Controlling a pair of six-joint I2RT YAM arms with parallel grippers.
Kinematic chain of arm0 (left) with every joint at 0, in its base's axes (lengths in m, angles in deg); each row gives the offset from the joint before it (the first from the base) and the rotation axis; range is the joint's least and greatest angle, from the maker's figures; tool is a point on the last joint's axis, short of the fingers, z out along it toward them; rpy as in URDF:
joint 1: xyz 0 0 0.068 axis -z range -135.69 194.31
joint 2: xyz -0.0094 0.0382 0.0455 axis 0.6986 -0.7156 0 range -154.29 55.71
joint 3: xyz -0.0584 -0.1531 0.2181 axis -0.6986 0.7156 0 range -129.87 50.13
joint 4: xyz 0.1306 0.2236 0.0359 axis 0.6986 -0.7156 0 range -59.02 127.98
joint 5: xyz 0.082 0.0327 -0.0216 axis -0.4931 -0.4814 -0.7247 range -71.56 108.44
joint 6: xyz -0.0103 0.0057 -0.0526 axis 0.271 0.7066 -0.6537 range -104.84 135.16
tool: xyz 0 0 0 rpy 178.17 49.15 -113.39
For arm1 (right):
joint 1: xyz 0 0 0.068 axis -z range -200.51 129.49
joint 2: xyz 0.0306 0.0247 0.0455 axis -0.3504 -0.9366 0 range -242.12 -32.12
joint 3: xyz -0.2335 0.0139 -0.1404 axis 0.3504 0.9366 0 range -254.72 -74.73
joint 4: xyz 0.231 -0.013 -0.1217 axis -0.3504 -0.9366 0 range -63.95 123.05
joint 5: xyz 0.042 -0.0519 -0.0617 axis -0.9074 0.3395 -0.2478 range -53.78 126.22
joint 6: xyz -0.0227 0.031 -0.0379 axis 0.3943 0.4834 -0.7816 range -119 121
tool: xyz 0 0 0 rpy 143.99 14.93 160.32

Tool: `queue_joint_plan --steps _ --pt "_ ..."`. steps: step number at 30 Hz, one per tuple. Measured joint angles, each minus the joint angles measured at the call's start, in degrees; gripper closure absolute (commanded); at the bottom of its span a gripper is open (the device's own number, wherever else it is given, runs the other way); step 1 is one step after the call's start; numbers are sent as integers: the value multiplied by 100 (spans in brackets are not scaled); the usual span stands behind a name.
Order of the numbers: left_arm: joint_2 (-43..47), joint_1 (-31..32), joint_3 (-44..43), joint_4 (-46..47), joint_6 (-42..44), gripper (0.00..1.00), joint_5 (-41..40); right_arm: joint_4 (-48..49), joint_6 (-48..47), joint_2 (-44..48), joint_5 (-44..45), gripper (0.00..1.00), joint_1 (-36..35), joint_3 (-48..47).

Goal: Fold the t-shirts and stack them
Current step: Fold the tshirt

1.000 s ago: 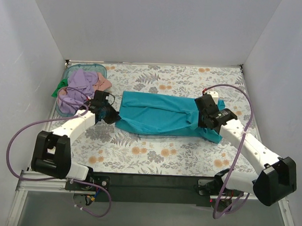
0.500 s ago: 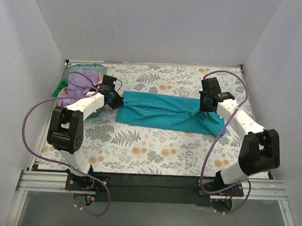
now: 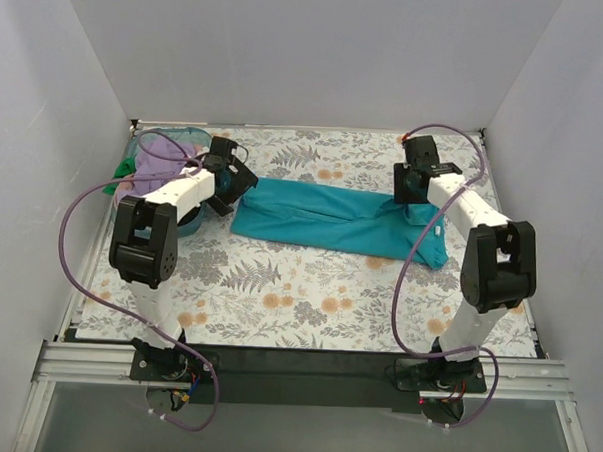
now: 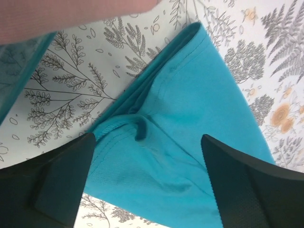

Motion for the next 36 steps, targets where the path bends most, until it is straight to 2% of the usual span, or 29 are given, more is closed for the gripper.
queue_joint_plan --steps 1,4,7,14,17,22,28,36 --pt "-17 0 -79 -63 -22 2 -7 -2 -57 -153 -13 2 22 -173" --pt "96 0 -181 -125 22 2 -13 -57 -262 -518 -7 2 83 -651" --pt "529 0 35 -57 61 2 50 -74 -240 -426 -79 2 111 -632" --pt "2013 2 1429 339 68 2 527 39 160 1073 -1104 2 120 933" --pt "2022 17 1523 584 114 2 815 243 378 1416 -1458 2 111 1648" --pt "1419 63 1370 992 238 2 1346 254 651 1191 -1563 2 120 2144" --pt "791 188 1755 1209 264 2 1676 328 763 404 -1519 2 195 1910" --pt "1410 625 2798 1899 162 2 1683 404 382 -1152 -1530 2 227 -22"
